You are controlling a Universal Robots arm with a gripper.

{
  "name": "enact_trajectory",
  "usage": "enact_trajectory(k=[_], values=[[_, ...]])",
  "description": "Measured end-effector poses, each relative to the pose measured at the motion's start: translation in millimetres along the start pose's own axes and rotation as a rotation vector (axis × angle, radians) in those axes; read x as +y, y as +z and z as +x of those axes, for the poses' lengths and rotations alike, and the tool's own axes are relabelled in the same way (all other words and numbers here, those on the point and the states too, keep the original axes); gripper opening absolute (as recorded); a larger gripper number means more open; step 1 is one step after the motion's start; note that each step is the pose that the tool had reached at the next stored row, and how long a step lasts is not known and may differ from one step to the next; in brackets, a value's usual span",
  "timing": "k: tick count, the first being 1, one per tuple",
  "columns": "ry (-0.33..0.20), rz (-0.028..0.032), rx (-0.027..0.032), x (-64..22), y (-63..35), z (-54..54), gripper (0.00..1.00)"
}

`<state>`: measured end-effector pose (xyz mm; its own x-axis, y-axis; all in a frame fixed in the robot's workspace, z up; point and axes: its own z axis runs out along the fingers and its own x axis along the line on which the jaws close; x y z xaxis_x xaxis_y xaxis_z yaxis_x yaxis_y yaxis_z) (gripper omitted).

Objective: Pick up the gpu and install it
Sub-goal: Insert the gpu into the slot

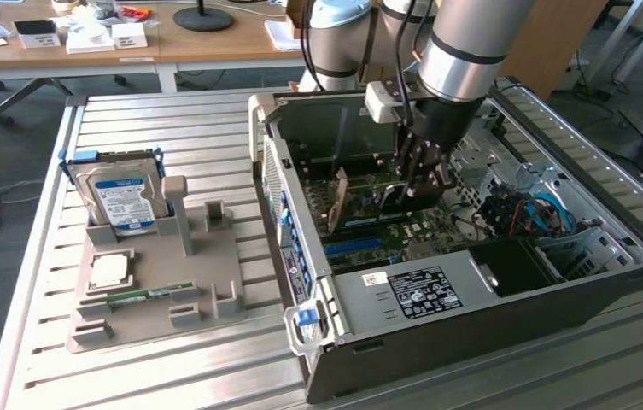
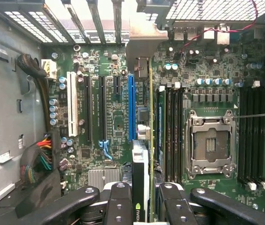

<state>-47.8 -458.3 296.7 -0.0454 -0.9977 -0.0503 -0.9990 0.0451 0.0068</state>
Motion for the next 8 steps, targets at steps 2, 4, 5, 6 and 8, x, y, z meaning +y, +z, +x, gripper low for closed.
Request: enact_trajectory(k=[2,4,5,6,8], values=[[0.000,0.0000,-0.0001,1.6,2.4,0.2,0.27],[0.000,0.0000,0.0000,3.2,4.1,0.4,0.27],[0.000,-0.0001,0.0001,3.5,4.5,0.4,0.27],[0.000,-0.0002,0.0003,3.5,4.4,0.4,0.27],[0.000,0.0000,0.0000,3.6,4.6,0.4,0.27]])
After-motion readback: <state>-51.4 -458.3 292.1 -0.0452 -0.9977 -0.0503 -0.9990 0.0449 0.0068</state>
